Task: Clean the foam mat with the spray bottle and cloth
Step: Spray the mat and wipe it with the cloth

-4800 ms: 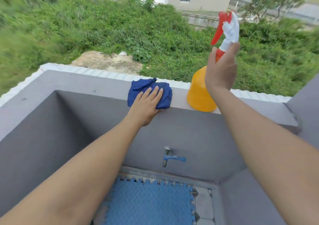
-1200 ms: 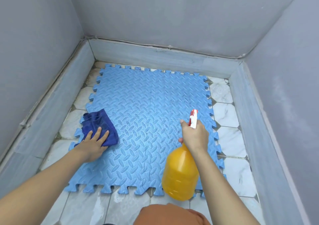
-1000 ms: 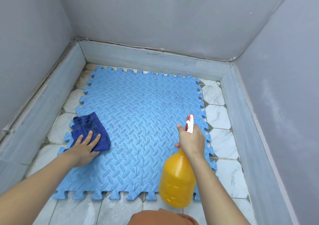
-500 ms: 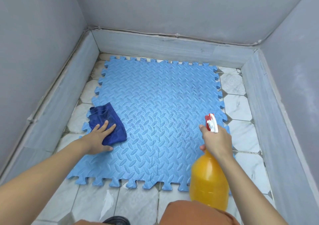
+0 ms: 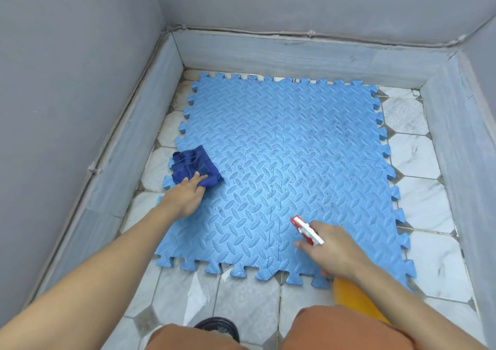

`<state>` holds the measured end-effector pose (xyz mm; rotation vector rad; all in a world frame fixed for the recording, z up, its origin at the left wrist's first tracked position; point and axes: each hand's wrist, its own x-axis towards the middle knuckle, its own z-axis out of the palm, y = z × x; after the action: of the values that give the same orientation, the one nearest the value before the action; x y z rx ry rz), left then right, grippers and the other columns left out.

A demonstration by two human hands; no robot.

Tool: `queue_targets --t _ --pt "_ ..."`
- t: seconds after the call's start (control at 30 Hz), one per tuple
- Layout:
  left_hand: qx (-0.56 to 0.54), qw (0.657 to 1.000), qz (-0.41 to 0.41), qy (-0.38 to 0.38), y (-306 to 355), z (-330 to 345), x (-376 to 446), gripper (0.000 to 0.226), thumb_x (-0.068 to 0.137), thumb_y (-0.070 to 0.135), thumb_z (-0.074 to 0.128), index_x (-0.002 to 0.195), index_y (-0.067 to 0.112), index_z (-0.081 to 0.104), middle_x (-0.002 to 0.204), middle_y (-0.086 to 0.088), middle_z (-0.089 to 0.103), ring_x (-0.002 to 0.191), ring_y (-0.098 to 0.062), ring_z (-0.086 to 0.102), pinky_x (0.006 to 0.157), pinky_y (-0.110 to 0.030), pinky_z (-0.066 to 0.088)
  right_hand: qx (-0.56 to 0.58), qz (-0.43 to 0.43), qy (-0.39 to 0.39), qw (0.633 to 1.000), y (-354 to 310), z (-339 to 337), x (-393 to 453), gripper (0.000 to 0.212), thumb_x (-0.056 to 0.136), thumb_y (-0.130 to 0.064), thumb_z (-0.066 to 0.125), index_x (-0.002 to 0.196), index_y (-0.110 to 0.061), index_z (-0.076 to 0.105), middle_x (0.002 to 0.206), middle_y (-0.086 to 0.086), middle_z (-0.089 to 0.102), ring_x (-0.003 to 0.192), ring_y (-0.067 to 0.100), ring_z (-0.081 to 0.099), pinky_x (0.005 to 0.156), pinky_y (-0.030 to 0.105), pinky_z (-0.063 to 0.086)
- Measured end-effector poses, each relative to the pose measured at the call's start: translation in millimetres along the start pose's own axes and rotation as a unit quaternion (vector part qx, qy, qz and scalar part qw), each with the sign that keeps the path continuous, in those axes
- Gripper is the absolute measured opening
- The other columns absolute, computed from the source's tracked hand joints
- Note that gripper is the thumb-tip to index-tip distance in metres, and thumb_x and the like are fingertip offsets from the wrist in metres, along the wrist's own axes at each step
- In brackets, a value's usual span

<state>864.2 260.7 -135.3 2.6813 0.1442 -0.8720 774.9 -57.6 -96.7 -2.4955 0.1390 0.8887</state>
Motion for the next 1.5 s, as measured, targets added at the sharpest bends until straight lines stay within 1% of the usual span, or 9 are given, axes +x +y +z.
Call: queue_targets --t 0.23,0.37,0.53,0.6,0.73,1.03,1.2,1.3,1.5 --pt "-0.073 0.997 -0.025 -0.012 4.3 -0.5 -0.3 0.048 0.103 0.035 0.019 0.151 0.032 0.016 0.161 0.009 0.005 0.149 -0.017 0.003 0.119 -0.036 0.007 -0.057 -0.068 -0.053 0.995 -8.0 27.4 -10.8 0.030 0.087 -0.053 0.057 0.075 -0.027 0.048 0.083 -0.003 0.064 0.081 0.021 0.062 0.067 0.036 0.045" --pt "-0.088 0.995 -0.030 -0.018 6.2 1.6 2.4 0.050 0.103 0.038 0.018 0.152 0.031 0.012 0.161 0.009 0.001 0.149 -0.018 -0.002 0.118 -0.037 0.003 -0.032 -0.099 -0.056 0.993 -10.9 25.1 -16.9 0.028 0.087 -0.052 0.060 0.077 -0.033 0.042 0.077 -0.006 0.060 0.062 0.011 0.055 0.059 0.031 0.042" --pt "-0.018 0.998 -0.017 -0.057 4.3 -0.5 8.9 0.052 0.103 0.039 0.020 0.153 0.031 0.007 0.161 0.004 -0.005 0.148 -0.026 -0.004 0.118 -0.040 0.002 0.045 -0.050 0.077 0.995 2.2 10.3 -26.7 0.032 0.089 -0.047 0.062 0.069 -0.030 0.043 0.064 -0.006 0.055 0.064 0.015 0.053 0.057 0.031 0.037" --pt "0.006 0.997 -0.019 -0.077 4.0 -5.0 10.8 0.052 0.103 0.040 0.019 0.152 0.033 0.004 0.161 0.005 -0.006 0.148 -0.026 -0.003 0.119 -0.041 0.002 0.090 -0.018 0.141 0.986 12.7 1.9 -32.9 0.032 0.090 -0.042 0.064 0.067 -0.026 0.047 0.057 -0.003 0.055 0.058 0.015 0.057 0.061 0.035 0.045" --pt "0.032 0.995 -0.023 -0.095 8.6 -7.5 10.8 0.053 0.103 0.040 0.019 0.152 0.031 0.001 0.161 0.001 -0.009 0.148 -0.029 -0.005 0.119 -0.042 0.000 0.185 0.000 0.234 0.955 23.5 -14.1 -49.4 0.016 0.089 -0.034 0.067 0.083 -0.020 0.061 0.065 0.001 0.062 0.053 0.025 0.063 0.064 0.047 0.053" --pt "0.096 0.987 -0.045 -0.124 21.5 -9.2 8.2 0.055 0.104 0.035 0.016 0.152 0.025 -0.009 0.159 -0.007 -0.017 0.146 -0.036 -0.008 0.118 -0.041 -0.002 0.221 -0.015 0.226 0.949 -7.4 -46.4 -47.7 0.030 0.091 -0.029 0.066 0.069 -0.012 0.054 0.058 0.012 0.062 0.037 0.017 0.060 0.043 0.023 0.045" --pt "0.112 0.983 -0.044 -0.135 17.7 -10.2 11.5 0.055 0.103 0.035 0.015 0.152 0.026 -0.009 0.159 -0.006 -0.018 0.146 -0.036 -0.009 0.119 -0.042 -0.003 0.218 -0.053 0.197 0.954 -18.4 -59.5 -38.1 0.022 0.090 -0.030 0.067 0.077 -0.016 0.058 0.056 0.004 0.059 0.040 0.016 0.063 0.045 0.026 0.049" --pt "0.110 0.984 -0.047 -0.134 9.6 -7.4 16.8 0.055 0.103 0.037 0.015 0.151 0.028 -0.010 0.159 -0.005 -0.019 0.146 -0.037 -0.009 0.120 -0.044 -0.002 0.222 -0.008 0.234 0.946 -16.8 -66.6 -29.4 0.034 0.091 -0.034 0.063 0.067 -0.013 0.052 0.052 0.005 0.057 0.038 0.015 0.061 0.048 0.028 0.046" --pt "0.131 0.982 -0.044 -0.128 11.0 -4.8 17.4 0.057 0.104 0.033 0.018 0.151 0.027 -0.013 0.159 -0.005 -0.017 0.147 -0.037 -0.006 0.120 -0.042 0.001 0.296 0.064 0.300 0.905 12.1 -85.7 -21.1 0.023 0.089 -0.037 0.065 0.084 -0.017 0.057 0.068 0.001 0.063 0.042 0.015 0.065 0.061 0.033 0.053"
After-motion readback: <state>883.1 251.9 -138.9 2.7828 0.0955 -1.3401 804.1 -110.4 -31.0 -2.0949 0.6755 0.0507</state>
